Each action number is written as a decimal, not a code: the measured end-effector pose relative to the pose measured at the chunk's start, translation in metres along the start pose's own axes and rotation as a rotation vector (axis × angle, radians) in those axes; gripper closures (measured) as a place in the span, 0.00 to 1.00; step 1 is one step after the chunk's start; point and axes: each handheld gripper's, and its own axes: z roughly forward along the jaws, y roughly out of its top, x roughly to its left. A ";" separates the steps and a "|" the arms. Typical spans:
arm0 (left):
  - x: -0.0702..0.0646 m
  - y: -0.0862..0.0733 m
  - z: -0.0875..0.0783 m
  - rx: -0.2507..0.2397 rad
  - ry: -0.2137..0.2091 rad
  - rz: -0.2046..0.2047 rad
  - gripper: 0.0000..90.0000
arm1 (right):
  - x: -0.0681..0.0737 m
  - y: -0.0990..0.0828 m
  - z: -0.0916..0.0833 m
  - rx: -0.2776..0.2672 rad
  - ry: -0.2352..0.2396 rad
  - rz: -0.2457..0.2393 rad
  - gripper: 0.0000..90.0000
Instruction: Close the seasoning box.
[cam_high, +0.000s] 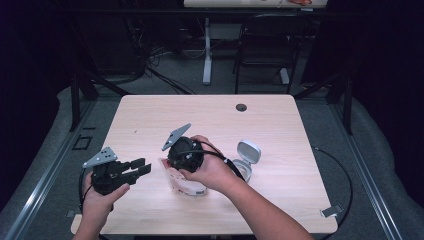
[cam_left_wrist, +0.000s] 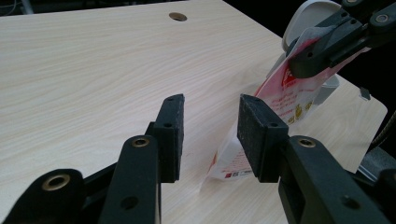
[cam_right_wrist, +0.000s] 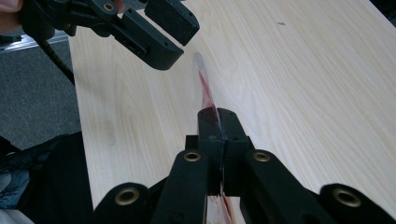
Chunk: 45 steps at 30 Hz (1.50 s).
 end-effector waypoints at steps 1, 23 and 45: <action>0.000 0.000 0.000 0.000 0.000 -0.001 0.68 | 0.000 0.000 0.000 0.002 -0.001 -0.004 1.00; -0.001 -0.001 0.004 0.016 -0.015 0.014 0.68 | -0.007 -0.011 -0.013 -0.047 -0.002 0.001 1.00; -0.006 -0.004 0.013 0.038 -0.045 0.034 0.63 | -0.010 -0.018 -0.040 -0.157 0.015 0.033 1.00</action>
